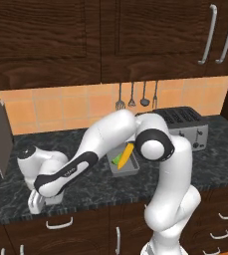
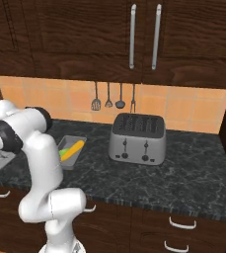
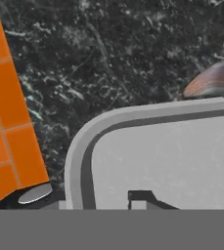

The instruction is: Take the meat container that has the fish and place it on the second highest rack of the freezer. Then take the vegetable container that has the lemon wedge and corn and place it on the highest rack of the freezer.

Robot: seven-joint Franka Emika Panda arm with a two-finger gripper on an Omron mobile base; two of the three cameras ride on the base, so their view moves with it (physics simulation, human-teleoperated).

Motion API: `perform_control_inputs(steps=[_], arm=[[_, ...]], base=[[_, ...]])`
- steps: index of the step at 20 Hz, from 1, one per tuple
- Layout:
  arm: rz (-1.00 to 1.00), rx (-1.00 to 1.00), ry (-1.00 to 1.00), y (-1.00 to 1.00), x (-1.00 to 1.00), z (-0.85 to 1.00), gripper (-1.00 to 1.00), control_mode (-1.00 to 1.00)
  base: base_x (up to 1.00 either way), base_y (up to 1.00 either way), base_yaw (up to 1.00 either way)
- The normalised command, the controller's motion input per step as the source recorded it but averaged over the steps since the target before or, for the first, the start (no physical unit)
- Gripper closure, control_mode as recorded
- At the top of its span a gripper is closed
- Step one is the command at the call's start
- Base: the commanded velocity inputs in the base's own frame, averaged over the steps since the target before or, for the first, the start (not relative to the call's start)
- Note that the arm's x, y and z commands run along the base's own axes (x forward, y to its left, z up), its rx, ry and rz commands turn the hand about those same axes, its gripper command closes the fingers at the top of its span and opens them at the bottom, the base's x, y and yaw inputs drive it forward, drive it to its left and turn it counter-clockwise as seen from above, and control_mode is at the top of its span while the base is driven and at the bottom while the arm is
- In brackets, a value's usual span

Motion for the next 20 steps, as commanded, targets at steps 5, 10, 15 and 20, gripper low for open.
perform_control_inputs(steps=[5, 10, 15, 20], arm=[[0.00, 0.00, 0.00, 0.00, 0.00, 0.00, 1.00, -1.00], [0.00, 0.00, -0.01, -0.03, -0.07, 0.07, 1.00, -1.00], [0.00, 0.00, 0.00, -0.22, -0.14, 0.36, 1.00, -1.00], [0.00, 0.00, -0.01, -0.48, -0.24, 0.48, 1.00, -1.00]], base=[[0.00, 0.00, 0.00], [0.00, 0.00, 0.00], [0.00, 0.00, 0.00], [0.00, 0.00, 0.00]])
